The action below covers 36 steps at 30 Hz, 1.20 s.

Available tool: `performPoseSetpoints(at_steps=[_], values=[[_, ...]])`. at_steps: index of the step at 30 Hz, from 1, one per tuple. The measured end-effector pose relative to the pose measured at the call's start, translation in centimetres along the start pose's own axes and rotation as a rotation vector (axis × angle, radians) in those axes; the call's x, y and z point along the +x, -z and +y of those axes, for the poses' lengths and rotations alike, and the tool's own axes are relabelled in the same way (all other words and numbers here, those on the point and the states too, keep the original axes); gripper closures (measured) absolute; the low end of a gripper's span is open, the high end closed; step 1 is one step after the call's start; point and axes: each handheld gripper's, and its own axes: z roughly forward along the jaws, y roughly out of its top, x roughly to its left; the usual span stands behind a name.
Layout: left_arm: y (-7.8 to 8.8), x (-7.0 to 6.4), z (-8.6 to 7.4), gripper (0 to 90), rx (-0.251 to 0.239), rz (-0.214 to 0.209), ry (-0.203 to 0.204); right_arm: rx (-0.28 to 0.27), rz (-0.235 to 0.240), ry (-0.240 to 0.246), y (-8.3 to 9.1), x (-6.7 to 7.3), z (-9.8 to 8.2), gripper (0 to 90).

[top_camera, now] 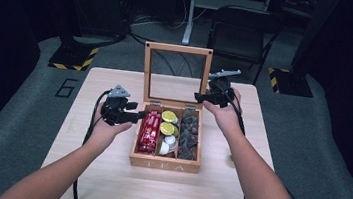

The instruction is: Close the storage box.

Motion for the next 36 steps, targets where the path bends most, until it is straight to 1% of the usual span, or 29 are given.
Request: performPoseSetpoints(at_steps=[2,4,5,8,10,12,13,14,17,19,21,24,25,26,31,32,35,36], values=[[0.0,-0.1,0.0,44.6,-0.002,-0.004,0.004,-0.005,-0.011,-0.004,-0.3,-0.3,0.0,33.7],[0.0,-0.2,0.0,44.6,0.005,-0.008,-0.004,-0.012,-0.025,-0.007,-0.5,-0.6,0.1,33.7],[0.0,-0.3,0.0,44.6,0.006,-0.01,-0.004,-0.013,-0.033,-0.022,-0.5,-0.8,0.1,33.6],[-0.1,-0.4,0.0,44.6,0.005,-0.015,-0.005,-0.012,-0.049,-0.033,-0.5,-1.1,0.2,33.3],[-0.2,-0.4,0.0,44.6,0.003,-0.015,-0.006,-0.015,-0.054,-0.03,-0.5,-1.2,0.3,33.3],[-0.1,-0.4,-0.1,44.6,0.002,-0.019,-0.009,-0.013,-0.063,-0.038,-0.4,-1.2,0.7,33.3],[-0.1,-0.4,-0.1,44.6,0.003,-0.018,-0.007,-0.017,-0.066,-0.032,-0.3,-1.3,0.8,33.2],[-0.1,-0.4,-0.2,44.6,0.004,-0.017,-0.004,-0.014,-0.066,-0.041,-0.3,-1.3,0.9,33.2],[-0.1,-0.2,-0.1,44.6,0.0,-0.011,0.004,-0.022,-0.076,-0.024,-0.2,-1.4,1.1,33.0],[-0.1,-0.2,-0.1,44.6,-0.003,-0.015,0.006,-0.017,-0.088,-0.041,-0.2,-1.6,1.3,33.1],[0.0,-0.3,-0.1,44.6,-0.011,-0.01,0.009,-0.013,-0.096,-0.051,-0.3,-1.6,1.5,33.0],[0.1,-0.3,-0.2,44.6,-0.007,-0.014,0.009,-0.014,-0.09,-0.039,-0.6,-1.6,1.8,32.8],[0.1,-0.3,-0.3,44.6,-0.005,-0.014,0.005,-0.007,-0.09,-0.037,-0.6,-1.5,1.8,32.7],[0.1,-0.3,-0.3,44.6,0.0,-0.016,0.005,-0.009,-0.09,-0.02,-0.8,-1.6,1.8,32.7],[0.1,0.1,-0.3,44.6,0.002,-0.011,0.003,-0.016,-0.098,-0.024,-1.2,-1.7,2.2,32.3],[0.1,0.2,-0.2,44.6,0.004,-0.012,0.003,-0.017,-0.111,-0.024,-1.5,-1.9,2.4,32.1],[0.2,0.3,-0.3,44.6,0.001,-0.015,0.009,-0.029,-0.114,-0.036,-1.8,-2.4,2.5,31.7],[0.3,0.3,-0.3,44.6,0.0,-0.015,0.008,-0.023,-0.12,-0.042,-1.9,-2.5,2.5,31.1]])
